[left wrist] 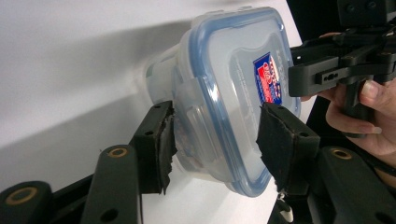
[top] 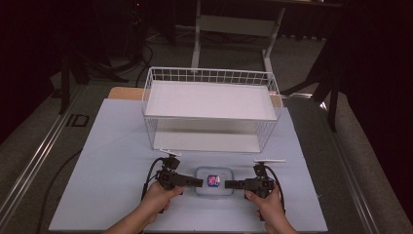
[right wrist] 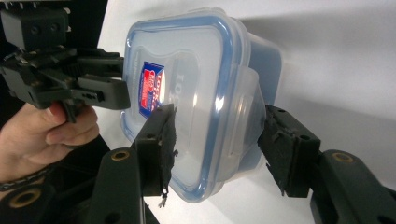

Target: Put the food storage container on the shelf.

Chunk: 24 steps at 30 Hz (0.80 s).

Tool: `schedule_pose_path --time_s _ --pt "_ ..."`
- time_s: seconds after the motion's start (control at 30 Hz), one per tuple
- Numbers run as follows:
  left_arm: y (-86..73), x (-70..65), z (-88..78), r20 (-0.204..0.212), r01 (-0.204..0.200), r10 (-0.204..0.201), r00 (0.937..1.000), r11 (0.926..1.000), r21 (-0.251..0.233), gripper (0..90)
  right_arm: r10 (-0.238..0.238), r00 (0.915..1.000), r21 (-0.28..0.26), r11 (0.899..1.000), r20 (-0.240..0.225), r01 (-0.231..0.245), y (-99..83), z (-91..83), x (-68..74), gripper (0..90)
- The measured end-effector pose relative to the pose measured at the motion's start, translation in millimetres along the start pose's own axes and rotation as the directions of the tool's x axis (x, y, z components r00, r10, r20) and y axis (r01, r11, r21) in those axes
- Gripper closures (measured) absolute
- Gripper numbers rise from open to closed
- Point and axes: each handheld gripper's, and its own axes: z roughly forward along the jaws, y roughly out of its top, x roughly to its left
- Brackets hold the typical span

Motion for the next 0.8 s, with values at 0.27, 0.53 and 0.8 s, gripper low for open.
schedule_pose_path --time_s 0.27,0.53,0.8 --pt "-6.0 -8.3 -3.9 -0.027 -0.029 0.028 0.9993 0.9993 -0.022 52.7 -0.039 0.9987 -0.019 0.999 0.032 0.040 -6.0 -2.7 8.7 47.8" --pt "-8.1 -10.0 -6.9 -0.037 -0.028 0.026 0.9990 0.9978 -0.060 53.9 -0.079 0.9959 -0.050 0.995 0.045 0.081 -7.6 -3.2 12.4 47.9" --pt "16.2 -15.2 -26.5 -0.071 -0.083 0.074 0.9947 0.9865 -0.141 53.9 -0.139 0.9891 -0.115 0.983 0.047 0.144 14.2 -5.5 27.0 47.8"
